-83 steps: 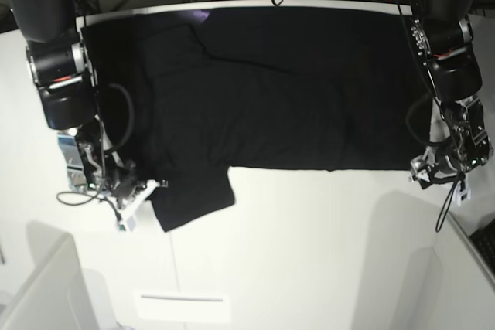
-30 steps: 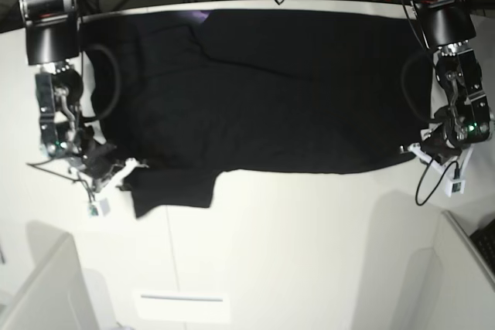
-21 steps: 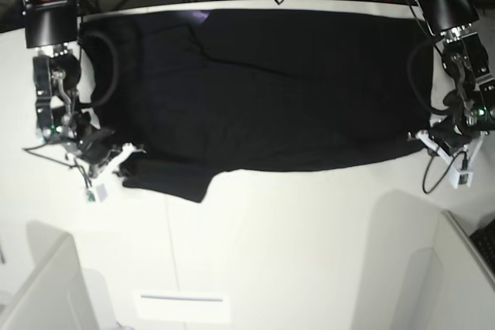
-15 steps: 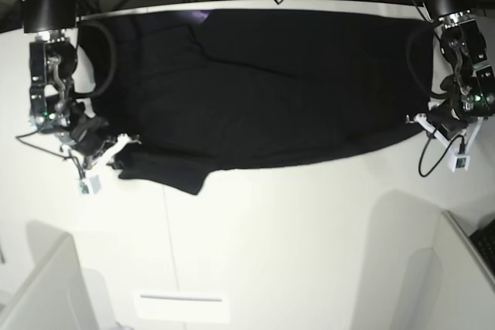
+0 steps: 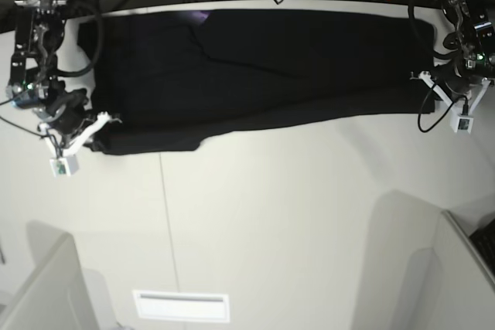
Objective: Fold the T-shirt properly
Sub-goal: 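Lift the hem with both grippers and fold it over onto the collar edge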
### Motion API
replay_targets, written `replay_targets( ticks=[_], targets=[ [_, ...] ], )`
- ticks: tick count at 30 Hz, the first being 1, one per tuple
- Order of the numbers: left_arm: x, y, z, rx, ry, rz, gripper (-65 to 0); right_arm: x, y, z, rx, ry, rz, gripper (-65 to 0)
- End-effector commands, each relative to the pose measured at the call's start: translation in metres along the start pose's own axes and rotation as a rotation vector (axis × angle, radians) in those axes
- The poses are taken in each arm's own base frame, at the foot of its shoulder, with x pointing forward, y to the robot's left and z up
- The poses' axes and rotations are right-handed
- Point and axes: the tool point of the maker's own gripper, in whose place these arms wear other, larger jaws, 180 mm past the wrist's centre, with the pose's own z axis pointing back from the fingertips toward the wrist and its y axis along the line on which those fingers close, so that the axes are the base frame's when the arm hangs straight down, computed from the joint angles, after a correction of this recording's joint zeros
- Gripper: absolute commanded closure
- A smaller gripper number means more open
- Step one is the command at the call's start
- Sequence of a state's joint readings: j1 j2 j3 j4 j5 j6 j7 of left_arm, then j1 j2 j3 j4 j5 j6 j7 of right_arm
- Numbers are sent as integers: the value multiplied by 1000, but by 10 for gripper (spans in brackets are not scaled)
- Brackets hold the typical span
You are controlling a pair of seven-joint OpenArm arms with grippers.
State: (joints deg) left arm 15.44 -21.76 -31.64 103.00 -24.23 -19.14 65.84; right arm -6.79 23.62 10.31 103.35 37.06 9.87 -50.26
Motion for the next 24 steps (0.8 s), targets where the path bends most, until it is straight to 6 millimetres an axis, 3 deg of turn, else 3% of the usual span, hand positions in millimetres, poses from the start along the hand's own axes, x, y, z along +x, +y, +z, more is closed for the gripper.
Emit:
replay_targets(
  ticks=[1, 8, 13, 24],
  targets=[
    [13, 12, 11, 33, -50, -13, 0, 14, -3, 9, -9, -45, 16, 0],
    [0, 16, 24, 58, -38, -34, 0, -21, 1, 26, -20, 18, -5, 0],
    [-8, 15, 27, 60, -20, -47, 0, -41, -8, 34, -48, 50, -43, 0],
    [-25, 12, 32, 58, 14, -70, 0, -83, 8, 48, -27, 125, -63, 0]
  ],
)
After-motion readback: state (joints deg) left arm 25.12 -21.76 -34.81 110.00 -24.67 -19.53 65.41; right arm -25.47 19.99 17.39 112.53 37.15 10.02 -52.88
